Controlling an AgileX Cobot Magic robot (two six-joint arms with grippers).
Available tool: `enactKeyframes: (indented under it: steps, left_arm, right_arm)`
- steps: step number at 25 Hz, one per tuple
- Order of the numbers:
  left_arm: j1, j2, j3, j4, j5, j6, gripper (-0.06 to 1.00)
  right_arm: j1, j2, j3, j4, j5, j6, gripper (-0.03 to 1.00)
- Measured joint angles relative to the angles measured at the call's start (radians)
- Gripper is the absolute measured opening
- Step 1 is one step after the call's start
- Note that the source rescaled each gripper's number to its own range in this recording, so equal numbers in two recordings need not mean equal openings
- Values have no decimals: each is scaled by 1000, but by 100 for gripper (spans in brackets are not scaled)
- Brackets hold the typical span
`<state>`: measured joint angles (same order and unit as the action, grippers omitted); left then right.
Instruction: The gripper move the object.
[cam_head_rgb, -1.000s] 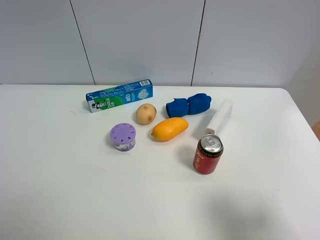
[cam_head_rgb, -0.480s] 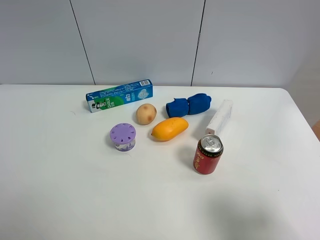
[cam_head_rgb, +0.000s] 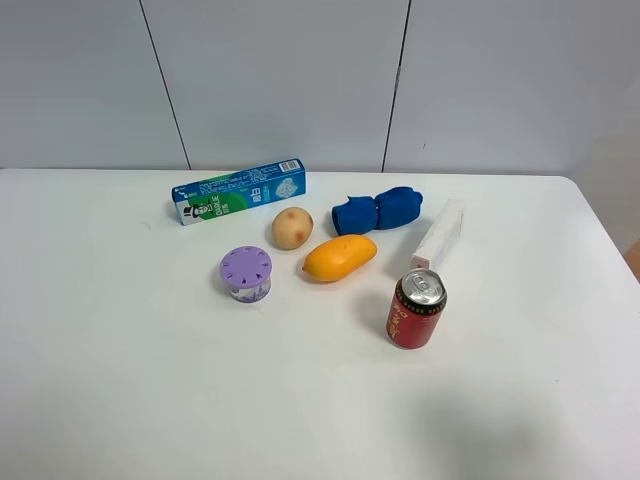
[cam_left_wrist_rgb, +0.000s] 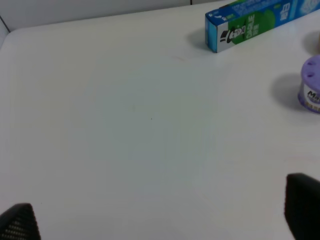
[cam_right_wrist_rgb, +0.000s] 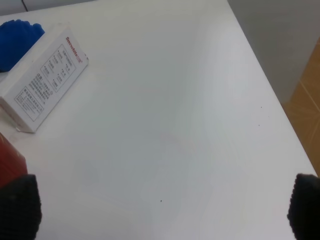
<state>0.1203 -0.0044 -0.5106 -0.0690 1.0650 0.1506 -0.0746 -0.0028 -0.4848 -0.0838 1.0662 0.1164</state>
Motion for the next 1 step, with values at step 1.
enactKeyframes:
  steps: [1]
  left_arm:
    - [0,0,0,0,0,0,100]
  right_arm:
    - [0,0,0,0,0,0,100]
